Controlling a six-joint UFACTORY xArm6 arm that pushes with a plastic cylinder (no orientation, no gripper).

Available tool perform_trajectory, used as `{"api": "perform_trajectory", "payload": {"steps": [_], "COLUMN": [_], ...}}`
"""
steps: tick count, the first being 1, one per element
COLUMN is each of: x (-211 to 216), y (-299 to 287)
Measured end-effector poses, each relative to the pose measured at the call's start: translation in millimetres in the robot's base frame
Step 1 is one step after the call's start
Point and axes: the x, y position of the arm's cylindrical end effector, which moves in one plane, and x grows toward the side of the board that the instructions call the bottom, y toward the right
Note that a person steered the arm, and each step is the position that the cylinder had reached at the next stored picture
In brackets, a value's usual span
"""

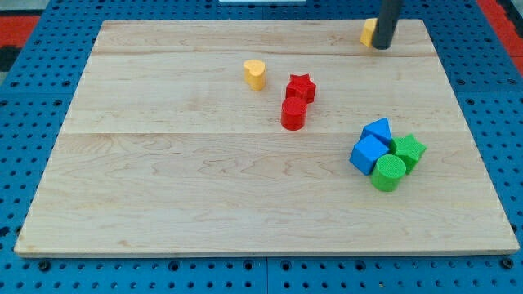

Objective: Move the heart diagonally bottom left to the hexagon

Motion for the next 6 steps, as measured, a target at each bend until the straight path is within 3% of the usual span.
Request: {"api": "perform_trajectory", "payload": {"steps": [1,2,3,4,6], "x": [0.0,47.7,116.4,140.8,57.9], "y": [-128.2,-250.6,-293.2,-231.1,-196.8]}}
